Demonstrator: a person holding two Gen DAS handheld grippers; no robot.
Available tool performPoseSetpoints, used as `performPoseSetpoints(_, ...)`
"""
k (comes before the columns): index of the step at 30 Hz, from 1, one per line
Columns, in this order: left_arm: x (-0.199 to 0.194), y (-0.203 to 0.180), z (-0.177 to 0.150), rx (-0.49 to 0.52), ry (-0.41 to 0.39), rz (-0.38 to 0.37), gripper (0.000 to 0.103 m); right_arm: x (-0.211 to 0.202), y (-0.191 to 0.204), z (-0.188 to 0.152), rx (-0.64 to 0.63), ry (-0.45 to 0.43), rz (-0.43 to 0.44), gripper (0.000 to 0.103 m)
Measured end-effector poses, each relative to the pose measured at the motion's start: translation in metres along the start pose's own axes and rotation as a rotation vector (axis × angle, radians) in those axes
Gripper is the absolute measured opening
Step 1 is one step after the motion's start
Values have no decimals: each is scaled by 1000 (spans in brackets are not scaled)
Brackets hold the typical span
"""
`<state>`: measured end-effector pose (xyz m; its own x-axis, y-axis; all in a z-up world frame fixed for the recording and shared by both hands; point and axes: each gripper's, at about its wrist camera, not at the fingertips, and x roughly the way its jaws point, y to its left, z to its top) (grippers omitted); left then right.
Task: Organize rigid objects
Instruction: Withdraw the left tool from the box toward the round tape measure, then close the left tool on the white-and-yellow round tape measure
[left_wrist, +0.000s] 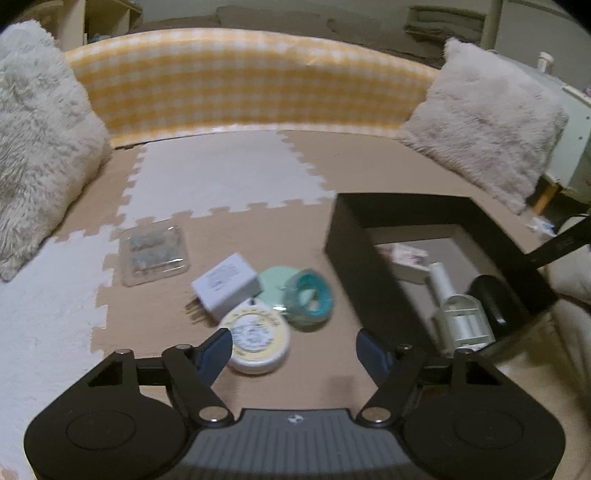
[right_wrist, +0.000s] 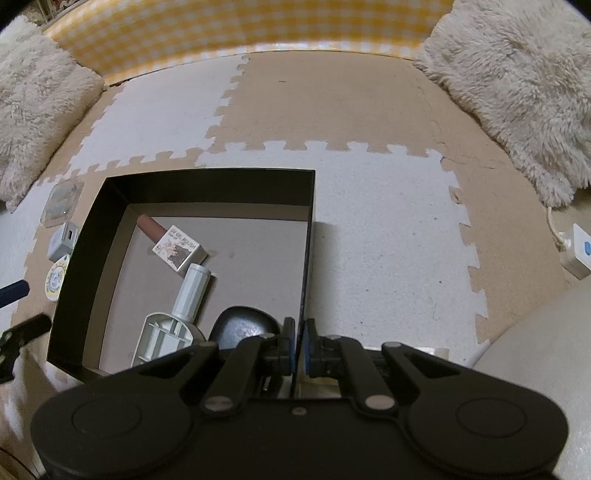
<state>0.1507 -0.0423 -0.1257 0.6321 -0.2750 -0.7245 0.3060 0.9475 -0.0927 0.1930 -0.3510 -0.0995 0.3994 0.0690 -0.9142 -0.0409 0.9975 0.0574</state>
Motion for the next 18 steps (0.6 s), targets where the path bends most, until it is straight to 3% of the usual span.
performPoseSetpoints(6, 13, 11, -2, 24, 2, 21, 72, 0, 1, 1, 8, 3, -15, 4)
performPoseSetpoints(18, 36, 23, -2, 14, 23, -15, 64, 2, 3, 3, 28, 14, -33, 3)
